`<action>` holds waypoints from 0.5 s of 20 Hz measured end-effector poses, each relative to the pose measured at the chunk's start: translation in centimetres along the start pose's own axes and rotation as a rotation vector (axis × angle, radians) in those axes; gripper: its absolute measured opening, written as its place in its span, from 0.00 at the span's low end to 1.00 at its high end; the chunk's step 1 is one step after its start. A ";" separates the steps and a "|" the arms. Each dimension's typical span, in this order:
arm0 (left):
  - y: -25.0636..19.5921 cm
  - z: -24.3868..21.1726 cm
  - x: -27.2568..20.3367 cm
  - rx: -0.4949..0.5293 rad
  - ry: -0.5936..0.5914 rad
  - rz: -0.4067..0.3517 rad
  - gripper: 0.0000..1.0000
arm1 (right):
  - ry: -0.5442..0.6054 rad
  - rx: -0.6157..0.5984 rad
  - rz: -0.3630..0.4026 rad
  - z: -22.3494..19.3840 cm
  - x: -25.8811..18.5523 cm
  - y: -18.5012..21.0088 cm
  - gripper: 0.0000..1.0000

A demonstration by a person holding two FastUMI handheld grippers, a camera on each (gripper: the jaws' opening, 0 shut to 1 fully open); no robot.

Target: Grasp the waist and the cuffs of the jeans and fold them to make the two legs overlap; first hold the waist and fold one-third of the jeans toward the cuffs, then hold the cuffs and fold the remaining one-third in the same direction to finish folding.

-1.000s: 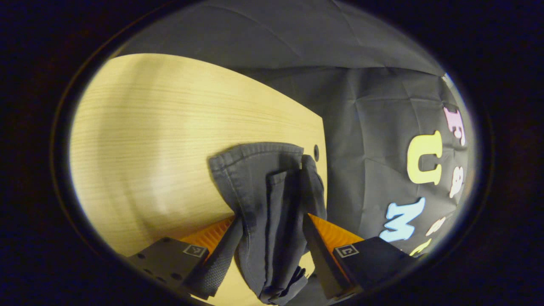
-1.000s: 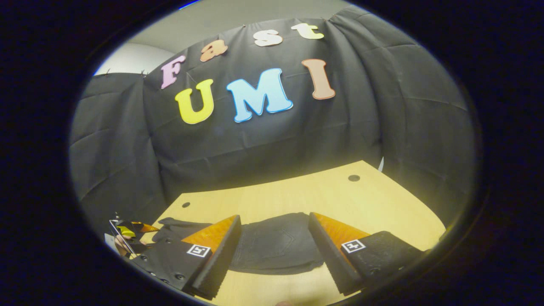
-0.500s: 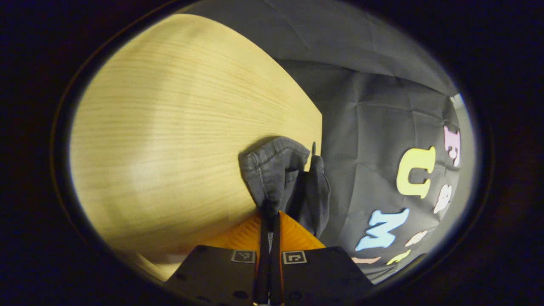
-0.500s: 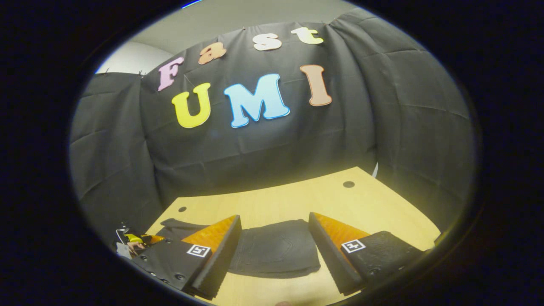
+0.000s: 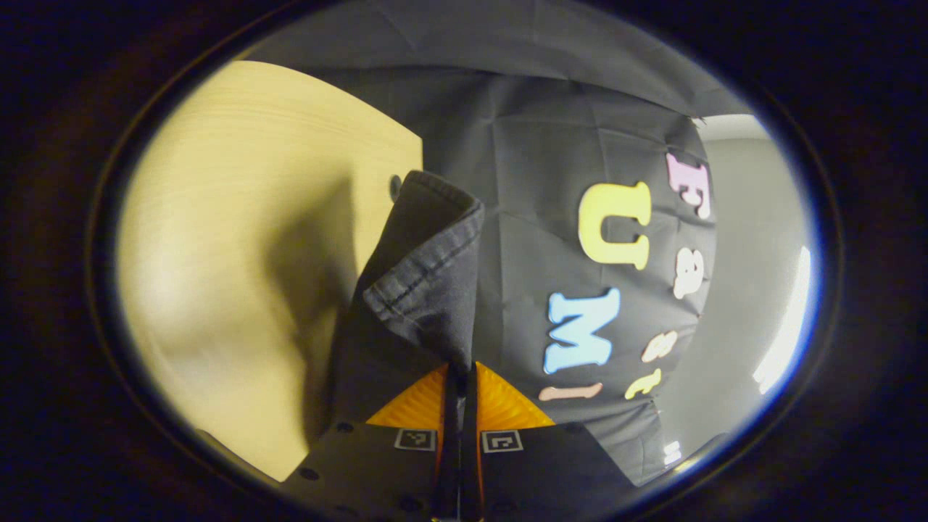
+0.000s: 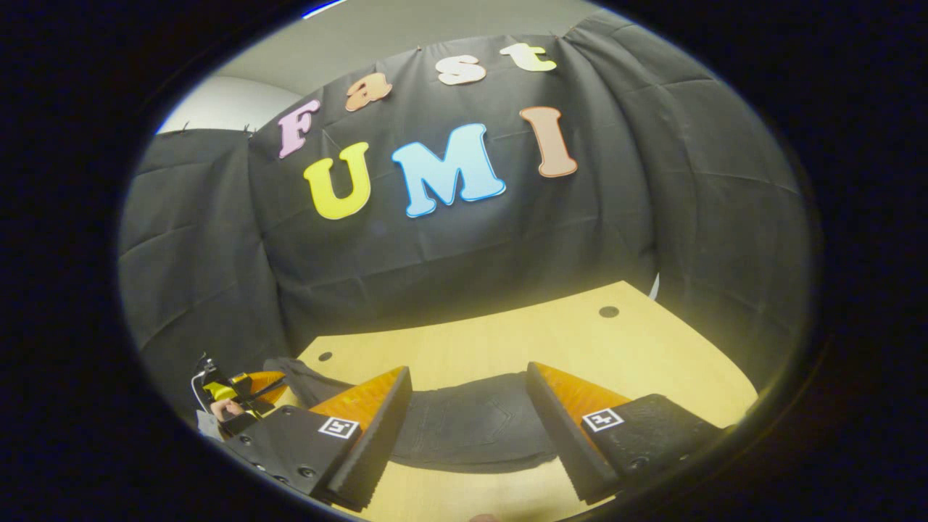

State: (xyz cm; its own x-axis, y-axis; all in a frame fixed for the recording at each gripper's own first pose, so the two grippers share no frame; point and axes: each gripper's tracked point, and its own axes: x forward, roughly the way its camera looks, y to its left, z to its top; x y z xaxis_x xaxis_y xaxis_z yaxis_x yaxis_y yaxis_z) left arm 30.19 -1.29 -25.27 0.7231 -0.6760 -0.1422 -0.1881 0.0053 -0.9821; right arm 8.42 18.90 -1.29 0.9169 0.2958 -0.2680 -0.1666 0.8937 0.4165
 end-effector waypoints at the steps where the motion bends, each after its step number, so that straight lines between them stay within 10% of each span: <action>1: -1.8 -2.4 0.3 0.017 0.045 -0.035 0.09 | 0.001 0.005 -0.004 -0.1 -0.2 -0.5 0.95; 6: -7.6 -20.2 4.1 0.153 0.361 -0.114 0.09 | 0.008 0.058 -0.028 -0.4 -0.9 -3.3 0.95; 10: -2.7 -35.0 5.9 0.311 0.643 -0.002 0.09 | 0.010 0.073 -0.031 -0.5 -1.6 -4.7 0.95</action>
State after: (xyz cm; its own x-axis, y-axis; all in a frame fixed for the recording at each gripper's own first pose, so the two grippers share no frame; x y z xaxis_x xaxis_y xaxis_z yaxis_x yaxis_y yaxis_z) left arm 11.76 -31.08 -19.18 0.1701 -0.9763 -0.1335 0.0806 0.1488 -0.9856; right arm 7.58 14.43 -3.28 0.9173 0.2725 -0.2905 -0.1113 0.8757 0.4699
